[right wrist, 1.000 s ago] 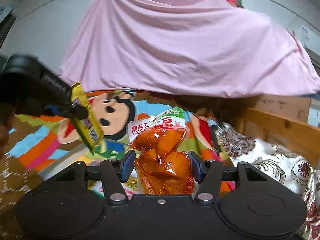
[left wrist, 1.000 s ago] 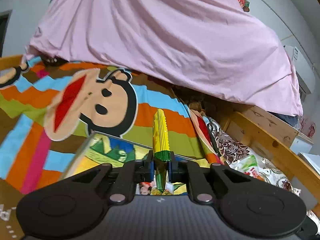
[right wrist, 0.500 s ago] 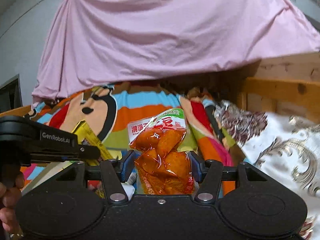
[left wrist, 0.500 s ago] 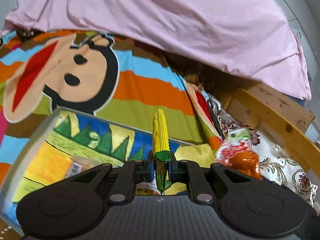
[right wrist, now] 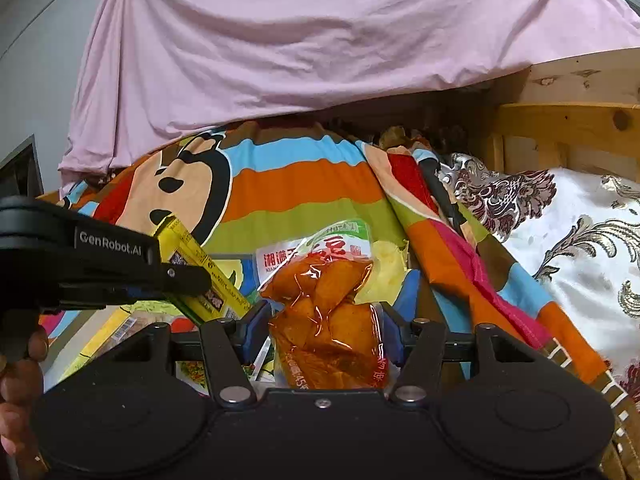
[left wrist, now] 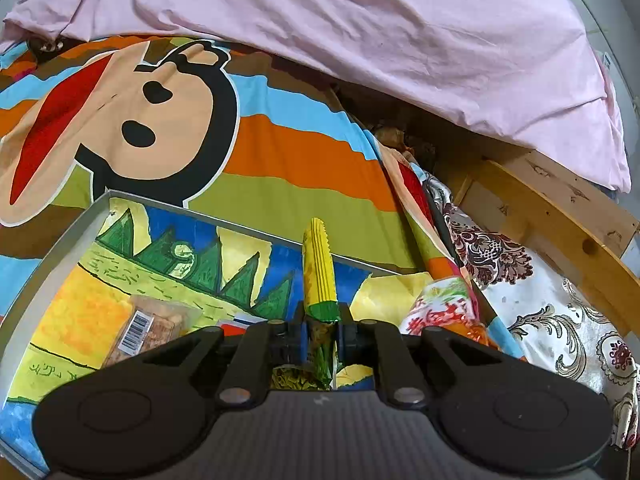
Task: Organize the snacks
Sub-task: 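Lift the corn snack and tofu pack toward the tray with both tools, then lower the corn snack into the tray and open the left tool while the right tool releases the tofu pack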
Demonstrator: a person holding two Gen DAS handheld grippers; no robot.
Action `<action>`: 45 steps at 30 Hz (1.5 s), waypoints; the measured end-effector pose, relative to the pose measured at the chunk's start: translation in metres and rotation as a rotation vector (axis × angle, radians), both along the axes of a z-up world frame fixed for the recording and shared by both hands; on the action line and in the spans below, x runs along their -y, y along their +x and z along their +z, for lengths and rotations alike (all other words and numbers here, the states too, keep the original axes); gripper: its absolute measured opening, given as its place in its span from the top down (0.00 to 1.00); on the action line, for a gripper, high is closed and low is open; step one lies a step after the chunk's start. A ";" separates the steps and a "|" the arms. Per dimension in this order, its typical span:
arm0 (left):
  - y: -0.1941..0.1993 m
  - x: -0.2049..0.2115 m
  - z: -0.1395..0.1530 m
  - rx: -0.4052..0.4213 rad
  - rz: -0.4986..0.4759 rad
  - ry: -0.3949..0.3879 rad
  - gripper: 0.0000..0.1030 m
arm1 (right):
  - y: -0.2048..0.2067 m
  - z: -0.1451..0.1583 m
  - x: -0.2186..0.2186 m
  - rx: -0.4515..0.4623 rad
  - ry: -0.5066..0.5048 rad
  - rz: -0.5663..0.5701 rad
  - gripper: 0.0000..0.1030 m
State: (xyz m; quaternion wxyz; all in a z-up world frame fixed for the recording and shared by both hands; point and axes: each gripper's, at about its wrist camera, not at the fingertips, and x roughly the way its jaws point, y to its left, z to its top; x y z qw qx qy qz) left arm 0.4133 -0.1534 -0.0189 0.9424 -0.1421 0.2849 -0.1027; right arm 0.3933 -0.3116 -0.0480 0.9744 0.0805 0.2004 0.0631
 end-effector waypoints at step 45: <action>-0.032 -0.033 0.014 0.070 0.187 0.074 0.01 | -0.025 0.037 0.003 0.080 0.034 -0.056 0.04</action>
